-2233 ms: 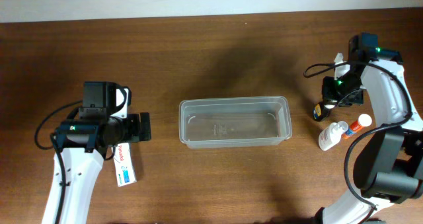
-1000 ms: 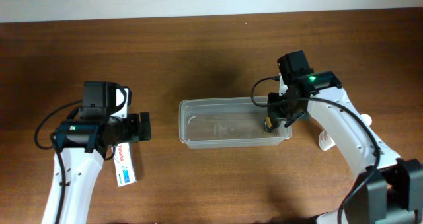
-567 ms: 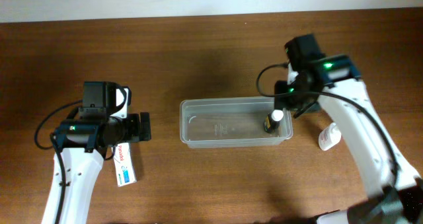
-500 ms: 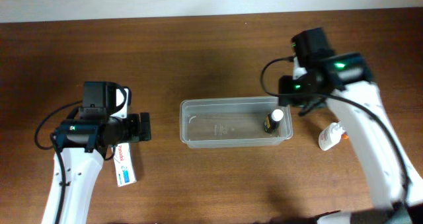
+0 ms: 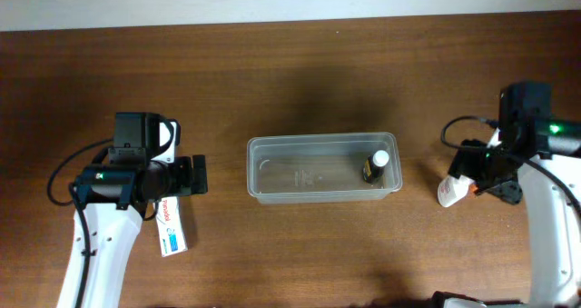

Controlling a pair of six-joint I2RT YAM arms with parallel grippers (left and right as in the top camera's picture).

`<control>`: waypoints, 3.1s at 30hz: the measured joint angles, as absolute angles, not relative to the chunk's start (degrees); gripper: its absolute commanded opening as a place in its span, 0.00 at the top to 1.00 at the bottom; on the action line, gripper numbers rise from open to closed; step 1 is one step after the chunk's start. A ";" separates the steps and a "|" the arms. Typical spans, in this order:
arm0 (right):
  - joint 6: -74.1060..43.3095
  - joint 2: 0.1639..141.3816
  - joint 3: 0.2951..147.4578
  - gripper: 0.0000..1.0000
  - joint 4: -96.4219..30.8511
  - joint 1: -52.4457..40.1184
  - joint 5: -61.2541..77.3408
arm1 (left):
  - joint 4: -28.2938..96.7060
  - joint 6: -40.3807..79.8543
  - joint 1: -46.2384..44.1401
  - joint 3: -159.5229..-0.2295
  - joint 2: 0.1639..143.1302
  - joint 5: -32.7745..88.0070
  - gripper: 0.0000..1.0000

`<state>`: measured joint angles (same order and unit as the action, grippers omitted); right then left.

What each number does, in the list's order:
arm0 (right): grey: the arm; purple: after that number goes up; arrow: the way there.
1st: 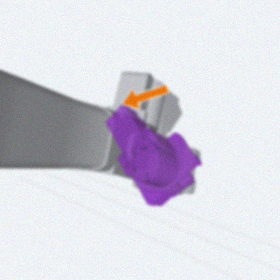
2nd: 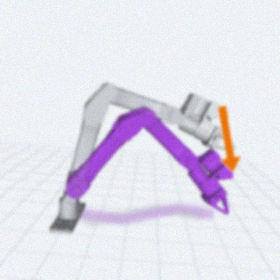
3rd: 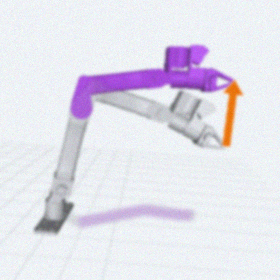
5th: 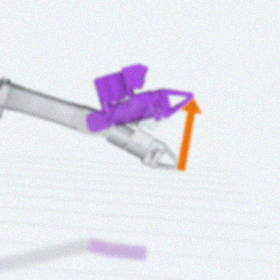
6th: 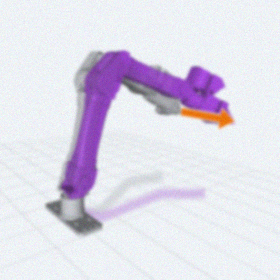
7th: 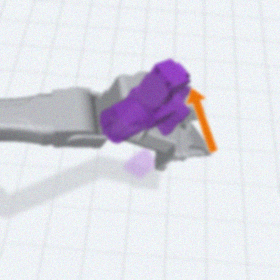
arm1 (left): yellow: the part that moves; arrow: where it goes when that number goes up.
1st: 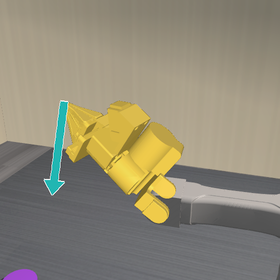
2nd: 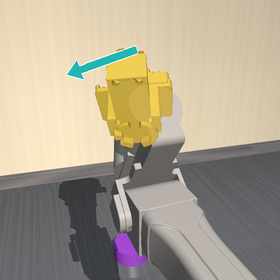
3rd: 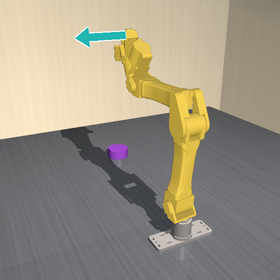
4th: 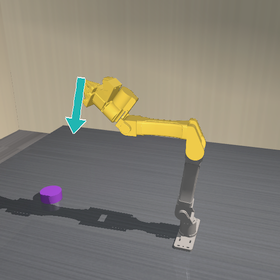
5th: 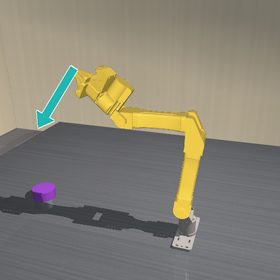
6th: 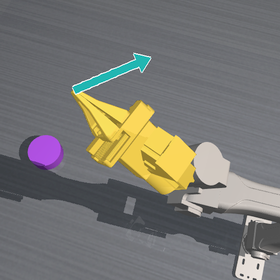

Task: Pack container
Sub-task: 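Move the right gripper back and grasp the white spray bottle, then place the white spray bottle into the container beside the dark bottle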

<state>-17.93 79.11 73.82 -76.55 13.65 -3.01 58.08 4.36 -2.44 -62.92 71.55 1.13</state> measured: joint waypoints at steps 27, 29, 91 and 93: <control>-10.52 87.83 67.05 0.75 -66.54 16.91 0.14 | 58.08 4.38 -2.44 -62.92 71.55 1.13 0.01; -10.22 87.83 67.05 0.79 -66.52 16.91 0.51 | 58.08 4.36 -2.44 -62.92 71.55 1.13 0.01; -21.02 90.06 70.15 0.56 -64.45 -20.95 -2.24 | 58.08 4.36 -2.44 -62.92 71.59 1.13 0.01; -21.04 90.06 70.15 0.51 -64.20 -20.95 -2.37 | 58.08 4.36 -2.44 -62.92 71.59 1.13 0.01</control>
<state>-21.04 90.06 70.15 -64.20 -20.95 -2.37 58.08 4.36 -2.44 -62.92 71.59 1.13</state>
